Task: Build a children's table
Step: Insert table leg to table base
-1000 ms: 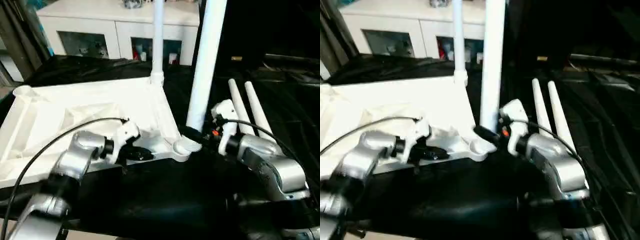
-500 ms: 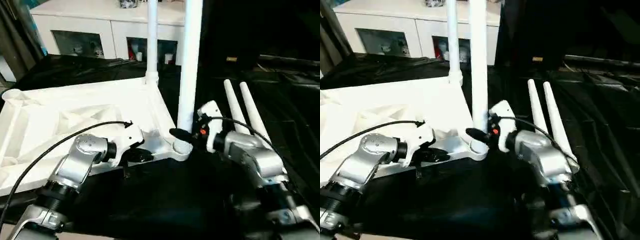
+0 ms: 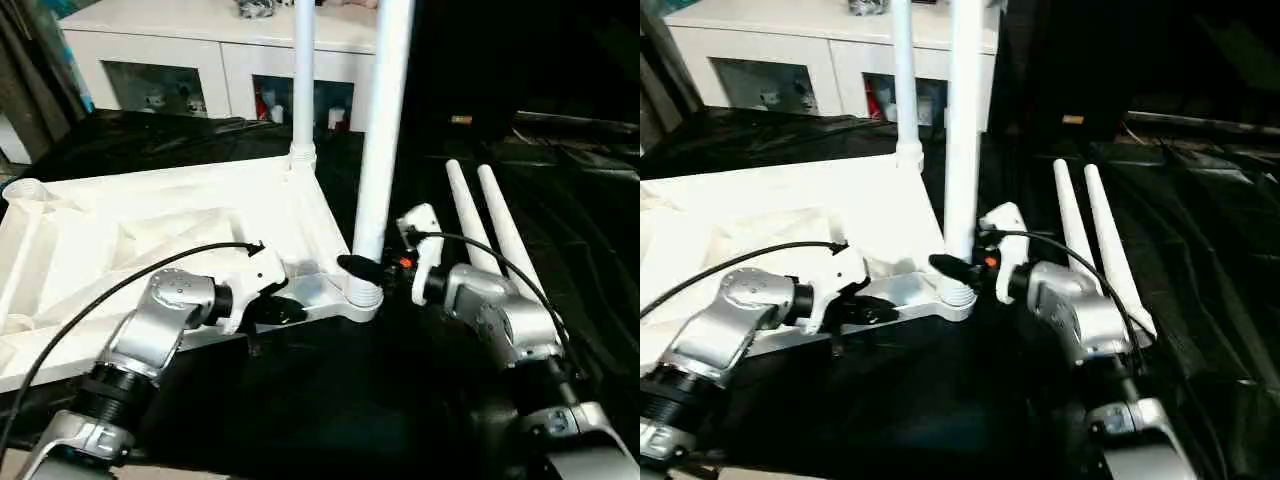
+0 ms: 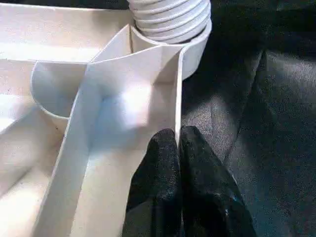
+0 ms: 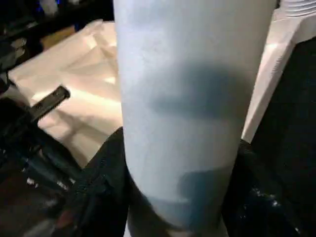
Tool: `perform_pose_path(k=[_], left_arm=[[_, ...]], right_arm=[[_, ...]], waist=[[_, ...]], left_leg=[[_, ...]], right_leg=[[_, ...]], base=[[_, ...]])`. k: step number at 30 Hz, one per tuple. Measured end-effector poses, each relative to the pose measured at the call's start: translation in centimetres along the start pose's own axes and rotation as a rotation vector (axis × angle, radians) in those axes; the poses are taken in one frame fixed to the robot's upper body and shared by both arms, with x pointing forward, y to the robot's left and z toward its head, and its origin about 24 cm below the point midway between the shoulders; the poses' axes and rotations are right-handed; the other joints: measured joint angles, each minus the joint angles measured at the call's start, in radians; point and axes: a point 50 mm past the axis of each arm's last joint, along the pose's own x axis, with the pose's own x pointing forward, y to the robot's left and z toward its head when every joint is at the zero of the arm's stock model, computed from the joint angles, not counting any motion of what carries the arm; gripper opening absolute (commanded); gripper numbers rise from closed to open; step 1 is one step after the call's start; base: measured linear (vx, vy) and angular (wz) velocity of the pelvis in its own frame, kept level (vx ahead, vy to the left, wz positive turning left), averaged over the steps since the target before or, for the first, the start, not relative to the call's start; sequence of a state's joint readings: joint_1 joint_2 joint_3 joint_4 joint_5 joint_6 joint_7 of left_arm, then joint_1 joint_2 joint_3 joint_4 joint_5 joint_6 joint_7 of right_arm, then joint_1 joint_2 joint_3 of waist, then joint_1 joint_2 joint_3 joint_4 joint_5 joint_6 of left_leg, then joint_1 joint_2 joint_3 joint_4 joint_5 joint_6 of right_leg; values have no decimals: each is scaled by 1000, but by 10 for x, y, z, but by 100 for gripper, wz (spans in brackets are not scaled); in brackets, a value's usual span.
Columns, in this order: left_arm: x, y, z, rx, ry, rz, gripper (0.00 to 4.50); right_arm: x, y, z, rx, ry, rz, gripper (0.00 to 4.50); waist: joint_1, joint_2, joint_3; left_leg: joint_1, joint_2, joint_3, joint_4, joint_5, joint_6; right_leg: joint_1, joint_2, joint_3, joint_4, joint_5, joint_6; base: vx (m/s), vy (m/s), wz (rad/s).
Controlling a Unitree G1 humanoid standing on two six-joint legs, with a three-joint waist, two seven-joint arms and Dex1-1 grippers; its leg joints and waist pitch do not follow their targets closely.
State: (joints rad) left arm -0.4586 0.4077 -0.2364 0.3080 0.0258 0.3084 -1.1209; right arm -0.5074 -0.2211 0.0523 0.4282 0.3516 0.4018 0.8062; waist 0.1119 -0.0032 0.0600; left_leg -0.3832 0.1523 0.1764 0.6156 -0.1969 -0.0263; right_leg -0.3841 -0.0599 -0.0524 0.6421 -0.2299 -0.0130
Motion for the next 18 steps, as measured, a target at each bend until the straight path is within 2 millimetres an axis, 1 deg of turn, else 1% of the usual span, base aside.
perform_pose_path(k=[3, 7, 10, 15, 18], left_arm=[[2, 1, 0, -2, -7, 6, 0], [3, 1, -1, -11, -12, 5, 0], [4, 1, -1, -16, -12, 4, 0], [5, 1, -2, -9, -14, 1, 0], [5, 2, -3, -5, -16, 2, 0]], right_arm=[[-4, -2, -11, 73, -82, -46, 193], [-8, 0, -22, 138, -183, -91, 193], [-10, 3, -29, 159, -231, -108, 193], [-16, 7, -37, 109, -281, -146, 193], [-14, 13, -38, -24, -247, -149, 193]], waist=[[3, -1, -1], [3, 1, -2], [3, 5, -4], [3, 8, -6], [3, 8, -6]], left_leg=[[1, 0, 0, 0, 0, 0], [1, 0, 0, 0, 0, 0], [1, 0, 0, 0, 0, 0], [2, 0, 0, -2, 0, 0], [4, 0, 0, -4, 0, -1]], right_leg=[[1, 0, 0, 0, 0, 0], [1, 0, 0, 0, 0, 0], [1, 0, 0, -1, 0, 0], [1, 0, 0, -1, 0, 0], [2, 0, 0, -2, 0, 0]], base=[[0, 0, 0], [0, 0, 0], [0, 0, 0], [0, 0, 0], [0, 0, 0]])
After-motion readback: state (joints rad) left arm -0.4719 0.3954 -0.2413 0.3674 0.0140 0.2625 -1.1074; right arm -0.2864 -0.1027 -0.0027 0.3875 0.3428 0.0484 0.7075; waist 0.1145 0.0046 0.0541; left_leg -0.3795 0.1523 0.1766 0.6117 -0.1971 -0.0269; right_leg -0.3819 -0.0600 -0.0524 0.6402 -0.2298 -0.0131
